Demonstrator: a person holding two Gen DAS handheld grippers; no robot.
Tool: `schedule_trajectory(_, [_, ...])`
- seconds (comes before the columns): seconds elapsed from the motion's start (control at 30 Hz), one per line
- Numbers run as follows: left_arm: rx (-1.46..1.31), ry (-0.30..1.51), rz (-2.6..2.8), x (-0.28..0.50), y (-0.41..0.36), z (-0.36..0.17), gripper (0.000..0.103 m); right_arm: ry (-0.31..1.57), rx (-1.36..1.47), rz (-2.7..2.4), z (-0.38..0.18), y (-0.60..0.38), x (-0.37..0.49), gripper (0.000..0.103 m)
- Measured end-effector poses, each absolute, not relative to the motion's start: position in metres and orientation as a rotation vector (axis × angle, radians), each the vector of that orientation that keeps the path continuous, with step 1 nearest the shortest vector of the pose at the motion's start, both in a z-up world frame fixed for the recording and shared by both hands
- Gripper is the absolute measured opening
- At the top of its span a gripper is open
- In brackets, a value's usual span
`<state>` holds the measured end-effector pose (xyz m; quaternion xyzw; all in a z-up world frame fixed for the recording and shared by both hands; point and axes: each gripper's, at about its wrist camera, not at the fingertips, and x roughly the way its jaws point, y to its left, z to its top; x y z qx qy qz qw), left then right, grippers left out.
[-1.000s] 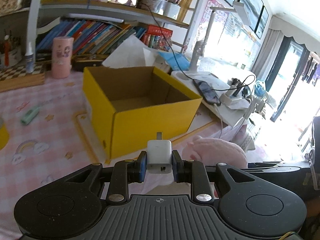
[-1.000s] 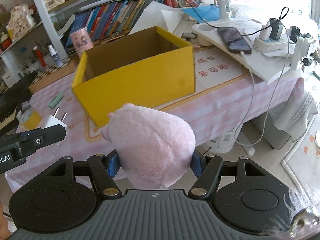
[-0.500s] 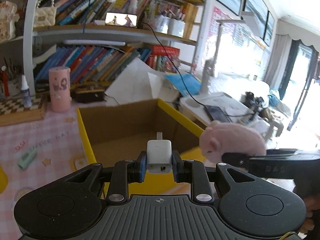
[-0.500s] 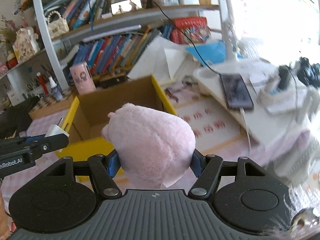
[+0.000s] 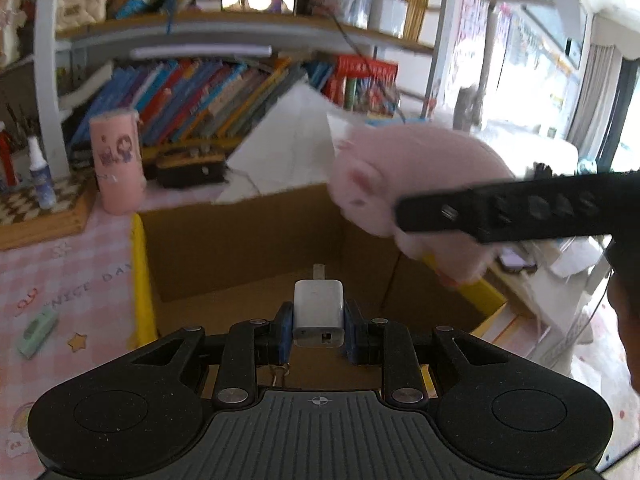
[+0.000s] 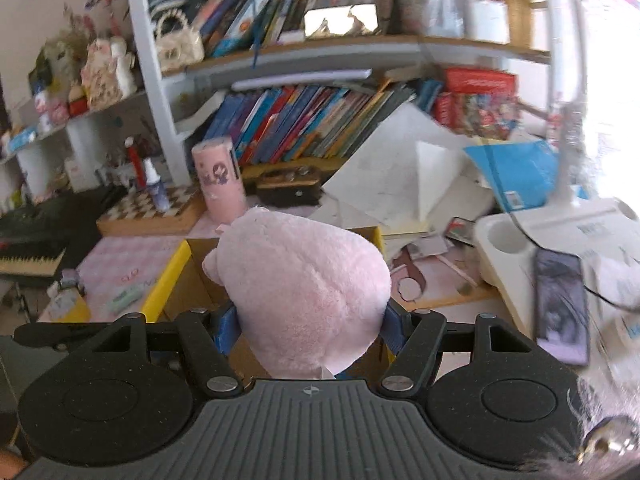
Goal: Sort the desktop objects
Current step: 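Open both tools over the box to drop the plug and pig inside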
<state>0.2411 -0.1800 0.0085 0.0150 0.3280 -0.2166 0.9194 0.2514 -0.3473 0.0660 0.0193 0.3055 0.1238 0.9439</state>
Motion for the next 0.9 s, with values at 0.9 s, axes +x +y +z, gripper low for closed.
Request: schedule_trajectory(0.9, [-0.082, 0.913, -0.379, 0.274, -0.190, -0.028, 0.024, 1.084, -0.235, 0.453, -0.028, -0.293, 0.375, 0.067])
